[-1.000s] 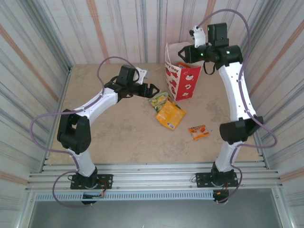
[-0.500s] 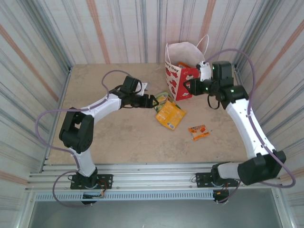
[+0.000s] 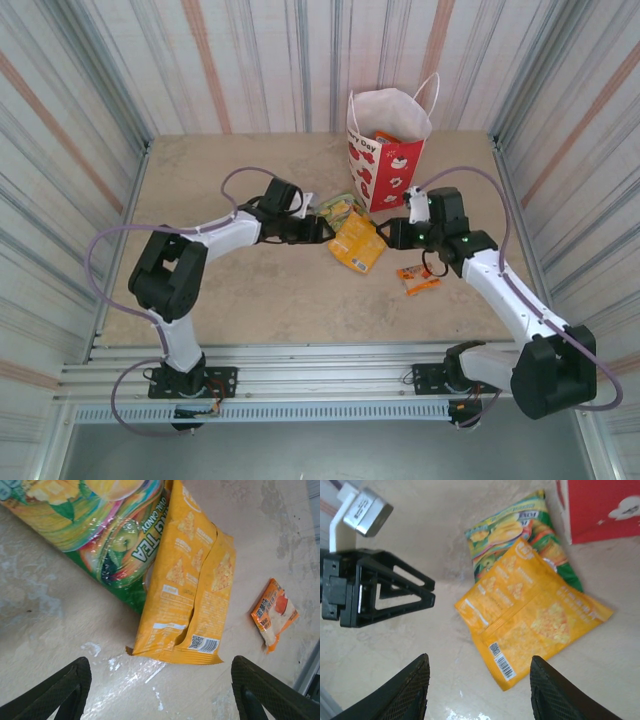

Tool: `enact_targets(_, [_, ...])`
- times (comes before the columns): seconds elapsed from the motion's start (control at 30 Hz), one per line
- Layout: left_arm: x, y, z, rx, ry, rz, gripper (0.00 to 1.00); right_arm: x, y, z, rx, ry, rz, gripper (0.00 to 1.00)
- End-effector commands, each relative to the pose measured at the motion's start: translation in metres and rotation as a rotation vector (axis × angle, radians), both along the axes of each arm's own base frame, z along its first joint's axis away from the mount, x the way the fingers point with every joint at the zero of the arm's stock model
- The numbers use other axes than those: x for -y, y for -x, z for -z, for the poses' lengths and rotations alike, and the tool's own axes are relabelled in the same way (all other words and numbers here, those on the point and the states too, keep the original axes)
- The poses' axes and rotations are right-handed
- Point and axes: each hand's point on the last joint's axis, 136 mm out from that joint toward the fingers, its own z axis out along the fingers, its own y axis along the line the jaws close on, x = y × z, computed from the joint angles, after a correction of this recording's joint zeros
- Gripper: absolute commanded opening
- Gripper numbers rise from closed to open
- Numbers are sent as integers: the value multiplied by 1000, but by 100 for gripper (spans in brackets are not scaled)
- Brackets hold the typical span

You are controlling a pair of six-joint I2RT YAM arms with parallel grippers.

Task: Place the snacks into the paper bag

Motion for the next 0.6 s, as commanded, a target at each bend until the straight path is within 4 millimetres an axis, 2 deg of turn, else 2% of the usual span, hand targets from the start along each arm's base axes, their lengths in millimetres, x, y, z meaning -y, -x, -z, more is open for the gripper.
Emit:
enact_targets(0.0, [9,7,19,-44,13,26,75,-11,0,6,8,-42,-7,55])
enact_targets(0.33, [28,15,47,-70,-18,76,66,-23,4,65,-129,-32,-25,54])
enact_targets(0.57, [34,14,58,-44,-24,74,57,-26,7,77,-149,-37,-44,53])
